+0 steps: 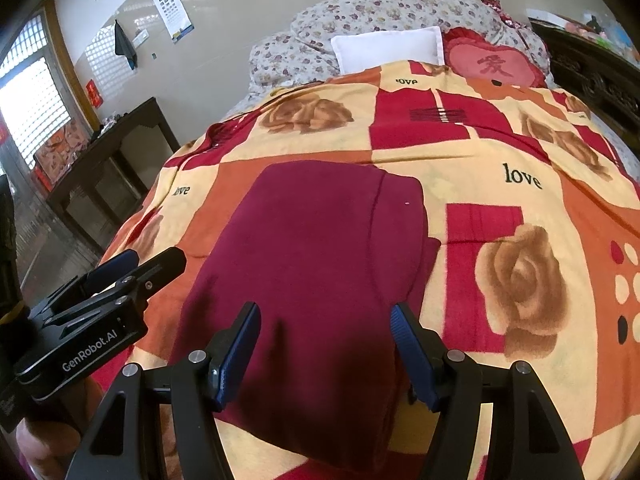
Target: Fold small clothes
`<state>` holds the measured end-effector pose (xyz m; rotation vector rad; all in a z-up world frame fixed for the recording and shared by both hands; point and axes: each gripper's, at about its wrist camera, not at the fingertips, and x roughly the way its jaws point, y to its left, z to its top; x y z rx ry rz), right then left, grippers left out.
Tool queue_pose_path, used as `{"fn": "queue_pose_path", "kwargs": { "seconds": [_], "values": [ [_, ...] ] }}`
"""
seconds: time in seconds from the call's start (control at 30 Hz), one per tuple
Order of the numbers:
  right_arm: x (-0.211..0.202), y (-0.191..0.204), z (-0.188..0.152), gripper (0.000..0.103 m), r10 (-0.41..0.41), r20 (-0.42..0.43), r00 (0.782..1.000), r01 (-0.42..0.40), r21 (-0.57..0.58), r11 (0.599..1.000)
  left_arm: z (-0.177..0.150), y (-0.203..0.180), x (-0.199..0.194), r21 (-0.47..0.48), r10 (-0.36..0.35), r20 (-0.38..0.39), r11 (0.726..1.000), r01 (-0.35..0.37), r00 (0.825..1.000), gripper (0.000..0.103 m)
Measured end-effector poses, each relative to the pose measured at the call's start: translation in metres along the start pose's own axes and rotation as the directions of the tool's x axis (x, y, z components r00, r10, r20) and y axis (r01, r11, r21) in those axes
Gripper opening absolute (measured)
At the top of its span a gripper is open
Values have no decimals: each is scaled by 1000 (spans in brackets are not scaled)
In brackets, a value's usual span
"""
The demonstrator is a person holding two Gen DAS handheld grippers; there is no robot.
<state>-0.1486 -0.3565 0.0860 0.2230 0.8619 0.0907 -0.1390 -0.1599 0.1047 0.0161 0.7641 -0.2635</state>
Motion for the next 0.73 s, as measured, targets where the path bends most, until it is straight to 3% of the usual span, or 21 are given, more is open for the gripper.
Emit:
{"fn": "queue_pose_path", "kwargs": {
  "seconds": [0.4,0.73],
  "values": [
    [6,6,-2,65,9,-22,1000,-9,-17,1000,0,5,1,-11,9,-6,1000,-9,1000,73],
    [9,5,-3,65,8,-28,1000,-8,-7,1000,-2,3,5,35,25,31,999,-26,999,72]
  ]
}}
